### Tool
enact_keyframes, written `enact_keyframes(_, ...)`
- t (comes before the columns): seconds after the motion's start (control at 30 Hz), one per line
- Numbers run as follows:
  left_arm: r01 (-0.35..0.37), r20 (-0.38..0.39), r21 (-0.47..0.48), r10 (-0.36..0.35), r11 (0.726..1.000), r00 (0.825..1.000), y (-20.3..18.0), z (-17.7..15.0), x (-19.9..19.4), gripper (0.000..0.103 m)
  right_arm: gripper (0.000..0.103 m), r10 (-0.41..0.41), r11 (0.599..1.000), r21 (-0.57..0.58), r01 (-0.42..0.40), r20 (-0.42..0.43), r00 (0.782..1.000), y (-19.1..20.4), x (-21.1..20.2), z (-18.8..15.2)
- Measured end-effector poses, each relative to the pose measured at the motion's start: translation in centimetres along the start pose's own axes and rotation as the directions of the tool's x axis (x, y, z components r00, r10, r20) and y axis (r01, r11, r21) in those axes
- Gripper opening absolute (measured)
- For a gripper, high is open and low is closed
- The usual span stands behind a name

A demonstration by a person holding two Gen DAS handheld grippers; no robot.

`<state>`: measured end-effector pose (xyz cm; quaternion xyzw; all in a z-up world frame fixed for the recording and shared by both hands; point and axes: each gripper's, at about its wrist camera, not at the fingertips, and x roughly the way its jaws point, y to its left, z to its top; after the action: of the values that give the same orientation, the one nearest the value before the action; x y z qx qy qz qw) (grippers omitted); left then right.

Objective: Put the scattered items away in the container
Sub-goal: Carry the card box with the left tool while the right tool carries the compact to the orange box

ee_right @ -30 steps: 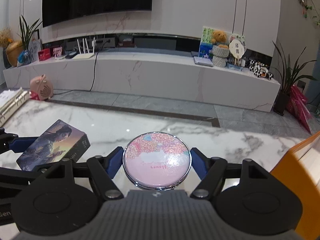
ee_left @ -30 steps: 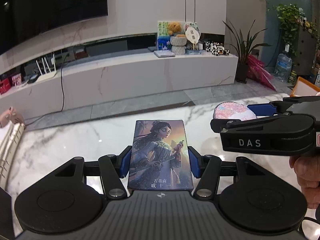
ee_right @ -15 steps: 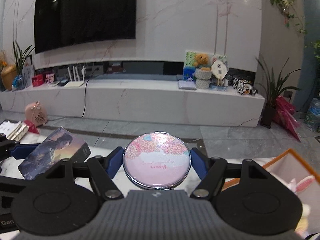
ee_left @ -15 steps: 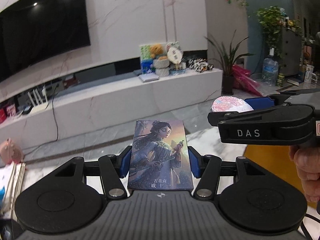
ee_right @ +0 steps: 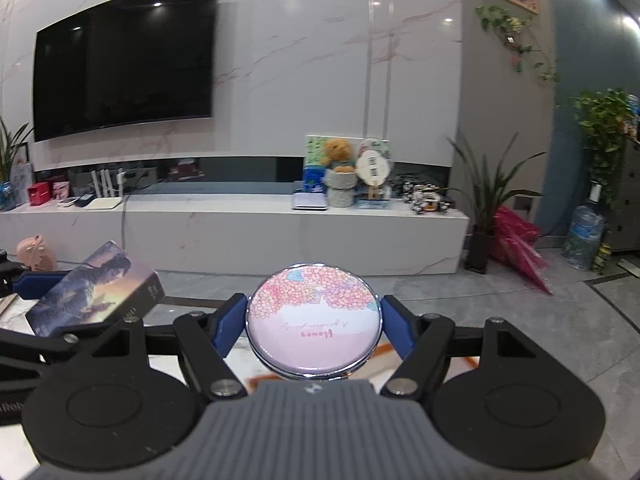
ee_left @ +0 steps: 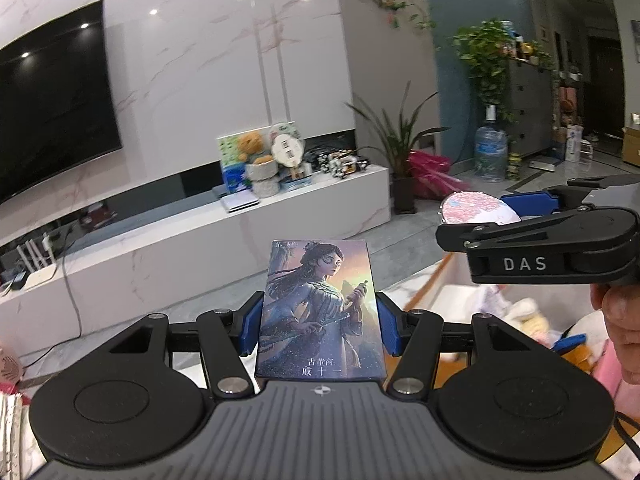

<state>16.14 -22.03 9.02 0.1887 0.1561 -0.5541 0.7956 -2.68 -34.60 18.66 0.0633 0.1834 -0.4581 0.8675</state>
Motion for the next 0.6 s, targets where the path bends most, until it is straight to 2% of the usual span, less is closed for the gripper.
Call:
enact_keyframes(0.33,0.099,-0.001,0.036,-0.099,0.994,0.995,-6.3,1.5,2.5,0.066,0.074,-0.08,0.996,0.026,0.081,-0.021,0.997,-7.1,-1.7,-1.6)
enact_keyframes(0.6,0.167,-0.042,0.041,-0.165,0.985,0.985,-10.0,1.1,4.7,0.066,0.074,-0.096,0.995,0.019,0.097,-0.071,0.993,-11.0,-1.8,-3.7)
